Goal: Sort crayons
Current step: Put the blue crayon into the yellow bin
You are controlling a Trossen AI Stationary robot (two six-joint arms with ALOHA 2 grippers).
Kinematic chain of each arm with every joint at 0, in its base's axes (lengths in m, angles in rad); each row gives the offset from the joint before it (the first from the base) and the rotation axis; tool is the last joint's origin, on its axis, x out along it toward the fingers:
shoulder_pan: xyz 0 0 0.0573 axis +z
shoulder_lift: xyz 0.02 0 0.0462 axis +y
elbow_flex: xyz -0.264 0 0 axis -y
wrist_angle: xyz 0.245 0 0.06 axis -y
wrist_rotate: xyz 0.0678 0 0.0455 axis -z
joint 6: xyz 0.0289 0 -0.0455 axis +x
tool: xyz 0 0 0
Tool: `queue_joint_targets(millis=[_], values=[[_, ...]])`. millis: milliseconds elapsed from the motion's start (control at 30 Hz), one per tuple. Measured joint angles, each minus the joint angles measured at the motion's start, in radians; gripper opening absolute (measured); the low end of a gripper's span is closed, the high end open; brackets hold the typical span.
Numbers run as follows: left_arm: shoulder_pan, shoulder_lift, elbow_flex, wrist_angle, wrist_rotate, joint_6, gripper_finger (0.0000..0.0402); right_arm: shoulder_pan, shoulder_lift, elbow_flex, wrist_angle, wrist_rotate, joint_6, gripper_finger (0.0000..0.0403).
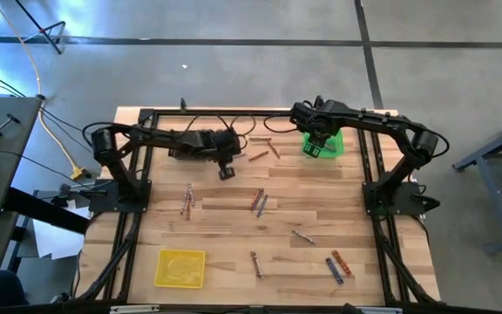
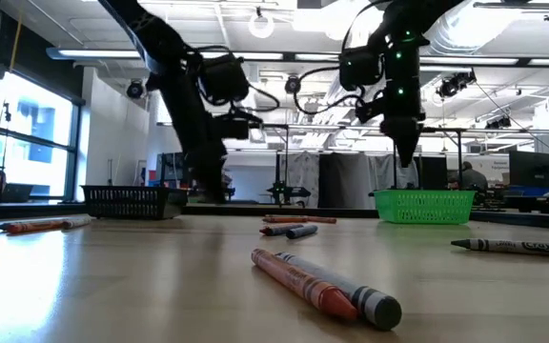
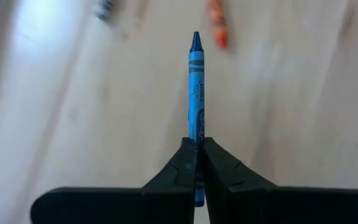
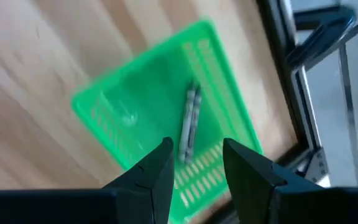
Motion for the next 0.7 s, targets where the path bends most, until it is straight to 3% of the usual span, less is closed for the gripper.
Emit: queue_joint_targets(millis=[167, 333, 700], values=[[0.008, -0.056, 0.052, -0.044, -0.02, -0.006, 0.0, 0.0, 0.0, 0.0, 0.175, 0.0, -0.029, 0.013], [0.009, -0.144, 0.082, -0.156, -0.035, -0.128, 0.0, -0.005, 0.0, 0.0, 0.286, 0.0, -0.085, 0.013], [0.021, -0.355, 0.074, -0.566, -0.239, -0.327, 0.0, -0.038, 0.0, -0.002, 0.373, -0.081, -0.071, 0.013]])
